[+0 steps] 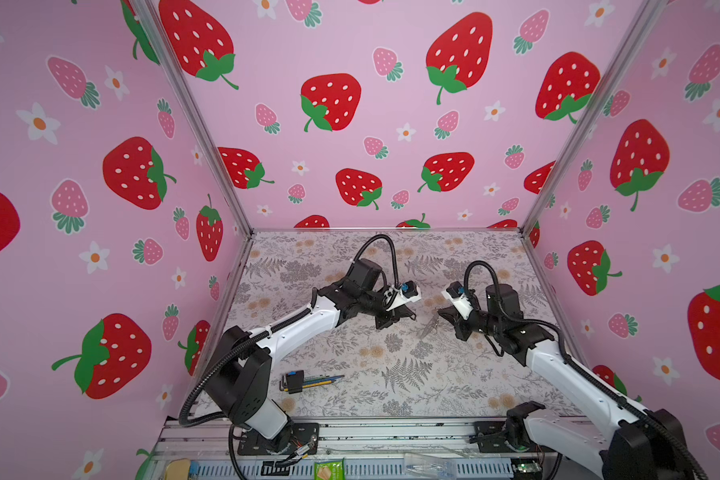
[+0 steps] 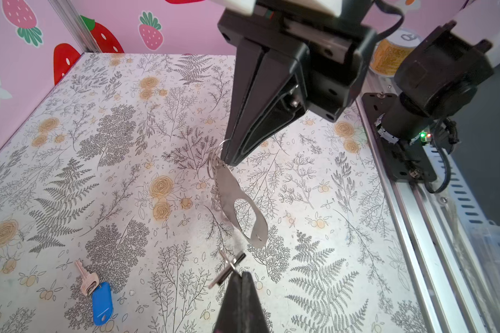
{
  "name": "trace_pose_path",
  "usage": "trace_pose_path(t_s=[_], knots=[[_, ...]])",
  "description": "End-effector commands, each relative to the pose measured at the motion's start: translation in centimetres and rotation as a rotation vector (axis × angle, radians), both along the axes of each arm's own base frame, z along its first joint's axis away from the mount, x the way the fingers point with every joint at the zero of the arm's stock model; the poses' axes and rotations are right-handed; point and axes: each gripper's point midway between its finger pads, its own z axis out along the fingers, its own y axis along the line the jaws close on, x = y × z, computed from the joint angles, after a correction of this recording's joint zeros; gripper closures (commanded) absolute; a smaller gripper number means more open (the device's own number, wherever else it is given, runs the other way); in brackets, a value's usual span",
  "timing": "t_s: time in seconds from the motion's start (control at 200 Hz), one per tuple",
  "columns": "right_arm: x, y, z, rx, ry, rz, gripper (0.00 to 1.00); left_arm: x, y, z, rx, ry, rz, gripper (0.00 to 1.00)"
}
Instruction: Put the keys on the keyring
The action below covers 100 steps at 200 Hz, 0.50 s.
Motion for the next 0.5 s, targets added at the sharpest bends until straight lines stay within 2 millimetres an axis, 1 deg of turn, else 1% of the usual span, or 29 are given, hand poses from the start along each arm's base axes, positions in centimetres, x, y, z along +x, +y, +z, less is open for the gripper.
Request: trace_pose_path(t_s=[0.0,0.06,0.12,0.235,0.36,0.44,0.495], knots=[[0.4,0.8,1.9,0.019,-0.081,0.044,0.99,-0.1,0.0,0.5,-0.013,-0.065,-0.035,1.0],[0.9,0.4,1.6,-0.006,-0.081,0.011,0.99,0.2,0.3,-0.3,0.018,-0.034,-0.023,1.0],[1.4,0.0,1.5,-0.028,-0.078,-0.016,1.0,0.4,0.6,-1.5,0.066,0.01,-0.007,1.0],[1.7,-0.5,1.1,-0.058,-0.065,-0.044,1.0,0.8,1.9,-3.3,0.161,0.08,0.028,1.0],[1.6,-0.8,1.1,-0.069,-0.07,-0.057,1.0,0.8,4.1,-3.8,0.227,0.172,0.068,1.0],[1.6,-1.1,0.9,-0.08,-0.072,-0.068,1.0,0.1,5.7,-4.1,0.279,0.231,0.075,1.0],[1.6,-1.1,0.7,-0.084,-0.065,-0.069,1.0,-0.7,6.8,-4.6,0.333,0.281,0.078,1.0]])
